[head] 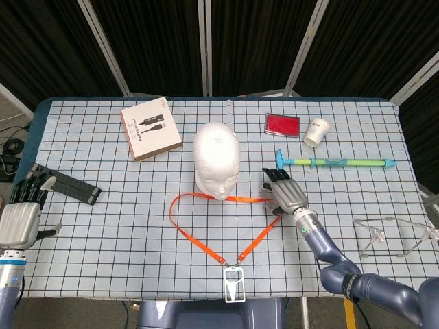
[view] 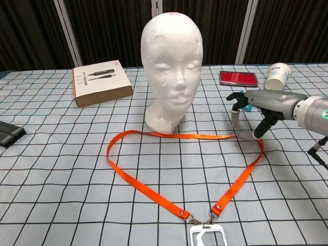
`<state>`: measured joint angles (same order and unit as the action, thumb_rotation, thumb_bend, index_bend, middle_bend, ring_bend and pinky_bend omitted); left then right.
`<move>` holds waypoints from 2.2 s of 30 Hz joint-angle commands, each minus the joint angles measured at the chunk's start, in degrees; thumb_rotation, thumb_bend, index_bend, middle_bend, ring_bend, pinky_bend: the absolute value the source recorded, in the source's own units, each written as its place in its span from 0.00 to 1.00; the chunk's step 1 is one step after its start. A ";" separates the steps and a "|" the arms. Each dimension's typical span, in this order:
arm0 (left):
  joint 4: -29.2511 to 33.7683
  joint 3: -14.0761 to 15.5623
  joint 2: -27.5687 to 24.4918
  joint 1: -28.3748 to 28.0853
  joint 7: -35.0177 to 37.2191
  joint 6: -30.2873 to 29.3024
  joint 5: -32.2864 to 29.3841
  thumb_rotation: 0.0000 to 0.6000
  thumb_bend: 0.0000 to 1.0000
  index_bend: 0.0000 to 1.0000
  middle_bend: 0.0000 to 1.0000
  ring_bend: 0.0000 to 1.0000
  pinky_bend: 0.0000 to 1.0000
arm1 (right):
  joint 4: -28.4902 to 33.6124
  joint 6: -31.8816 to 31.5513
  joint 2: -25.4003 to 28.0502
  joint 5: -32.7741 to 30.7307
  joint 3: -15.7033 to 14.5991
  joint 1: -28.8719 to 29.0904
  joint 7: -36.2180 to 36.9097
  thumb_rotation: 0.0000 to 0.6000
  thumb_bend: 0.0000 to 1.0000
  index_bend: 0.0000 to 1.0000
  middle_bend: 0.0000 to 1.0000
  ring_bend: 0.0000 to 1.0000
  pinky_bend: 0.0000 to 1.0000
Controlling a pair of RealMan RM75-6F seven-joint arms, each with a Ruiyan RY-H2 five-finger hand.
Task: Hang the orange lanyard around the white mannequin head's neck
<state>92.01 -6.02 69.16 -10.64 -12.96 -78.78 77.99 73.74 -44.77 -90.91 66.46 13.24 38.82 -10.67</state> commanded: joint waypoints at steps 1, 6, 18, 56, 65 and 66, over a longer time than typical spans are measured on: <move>-0.11 -0.06 -0.03 -0.07 0.15 0.02 -0.08 1.00 0.00 0.00 0.00 0.00 0.00 | -1.22 0.16 -1.37 -1.19 -0.13 0.79 -1.24 1.00 0.29 0.50 0.04 0.00 0.00; -0.21 -0.07 -0.14 -0.14 0.40 0.09 -0.31 1.00 0.00 0.00 0.00 0.00 0.00 | -2.40 -0.20 -2.63 -2.33 -0.59 1.37 -2.68 1.00 0.29 0.50 0.04 0.00 0.00; -0.18 0.25 -0.05 -0.19 0.23 -0.05 -0.19 1.00 0.00 0.00 0.00 0.00 0.00 | -4.83 -2.14 -3.37 -1.16 -2.63 1.09 -3.71 1.00 0.31 0.58 0.07 0.00 0.00; -1.74 -6.30 9.11 -19.78 -0.45 24.12 -6.40 1.00 0.31 0.17 0.00 0.00 0.00 | 6.07 -5.33 5.43 7.94 -4.43 0.10 7.65 1.00 0.56 0.70 0.13 0.00 0.00; -10.24 -8.58 20.10 -28.42 -4.10 30.13 -11.78 1.00 0.39 0.30 0.00 0.00 0.00 | 8.03 -4.65 6.79 7.28 -4.04 0.56 8.52 1.00 0.56 0.71 0.13 0.00 0.00; -11.14 -8.67 21.07 -29.14 -4.54 30.64 -12.36 1.00 0.40 0.31 0.00 0.00 0.00 | 8.09 -4.64 6.88 7.23 -4.01 0.57 8.63 1.00 0.56 0.71 0.13 0.00 0.00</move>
<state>82.98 -14.12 88.00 -37.85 -16.18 -49.68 67.24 81.78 -49.42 -84.09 73.73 9.20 39.38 -2.12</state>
